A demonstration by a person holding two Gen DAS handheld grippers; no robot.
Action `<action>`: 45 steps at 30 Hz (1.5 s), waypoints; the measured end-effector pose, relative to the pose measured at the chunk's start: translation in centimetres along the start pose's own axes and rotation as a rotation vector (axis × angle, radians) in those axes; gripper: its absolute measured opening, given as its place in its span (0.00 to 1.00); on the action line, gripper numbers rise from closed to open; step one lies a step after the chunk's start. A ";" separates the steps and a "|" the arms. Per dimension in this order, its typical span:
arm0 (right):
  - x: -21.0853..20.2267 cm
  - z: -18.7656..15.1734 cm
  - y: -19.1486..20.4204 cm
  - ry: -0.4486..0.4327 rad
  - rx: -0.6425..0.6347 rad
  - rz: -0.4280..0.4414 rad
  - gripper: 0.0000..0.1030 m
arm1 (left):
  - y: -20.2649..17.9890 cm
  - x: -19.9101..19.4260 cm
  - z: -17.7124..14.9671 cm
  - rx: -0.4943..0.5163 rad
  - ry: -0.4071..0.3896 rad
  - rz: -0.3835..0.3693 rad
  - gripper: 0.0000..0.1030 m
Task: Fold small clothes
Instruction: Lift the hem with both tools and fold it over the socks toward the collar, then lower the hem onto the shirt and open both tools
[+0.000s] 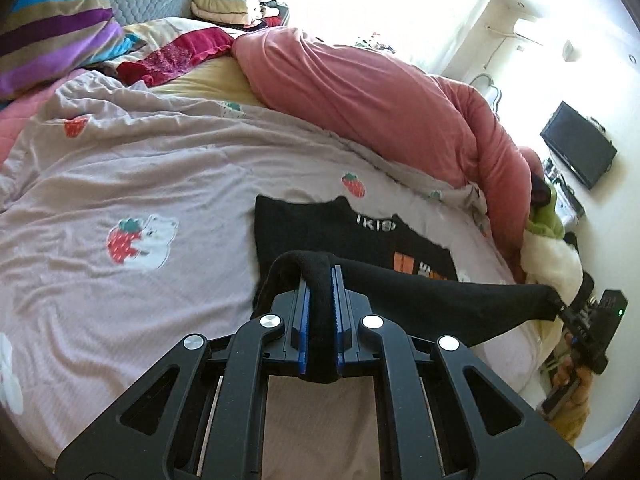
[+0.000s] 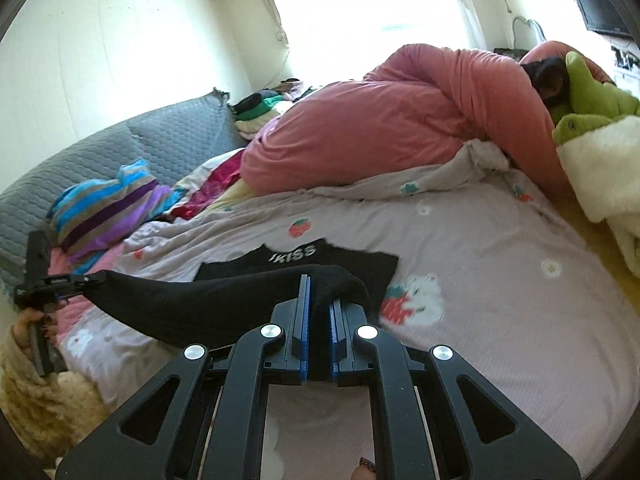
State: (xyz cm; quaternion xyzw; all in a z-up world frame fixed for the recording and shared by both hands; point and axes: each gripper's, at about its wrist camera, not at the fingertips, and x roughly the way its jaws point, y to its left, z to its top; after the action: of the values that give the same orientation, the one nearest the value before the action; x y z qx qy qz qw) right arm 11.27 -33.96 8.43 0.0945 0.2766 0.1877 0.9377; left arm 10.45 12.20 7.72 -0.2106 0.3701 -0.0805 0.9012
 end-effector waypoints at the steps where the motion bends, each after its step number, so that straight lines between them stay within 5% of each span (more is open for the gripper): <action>1: 0.4 0.2 -0.1 -0.001 -0.001 -0.004 0.06 | 0.1 0.5 0.6 -0.009 0.001 -0.003 0.03; 10: 4.3 1.2 -0.9 0.017 -0.001 -0.058 0.06 | 0.7 4.5 3.3 -0.023 0.020 0.045 0.03; 34: 14.2 -0.7 -3.7 0.175 0.072 -0.167 0.07 | 3.8 12.7 3.2 0.004 0.081 0.151 0.07; 37: 14.5 -1.0 -3.7 0.186 0.070 -0.187 0.15 | 3.7 12.5 3.1 0.032 0.066 0.174 0.11; 39: 14.3 -1.1 -3.6 0.176 0.065 -0.212 0.40 | 3.5 12.3 3.1 0.056 0.057 0.187 0.20; 45: 13.0 -1.1 -3.0 0.150 0.046 -0.233 0.42 | 2.7 11.3 2.7 0.113 0.025 0.218 0.32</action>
State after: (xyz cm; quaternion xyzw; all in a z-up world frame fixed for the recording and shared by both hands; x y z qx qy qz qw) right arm 21.68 -31.35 0.39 0.0688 0.3590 0.0779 0.9275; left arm 20.35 12.06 1.12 -0.1169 0.3969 -0.0054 0.9104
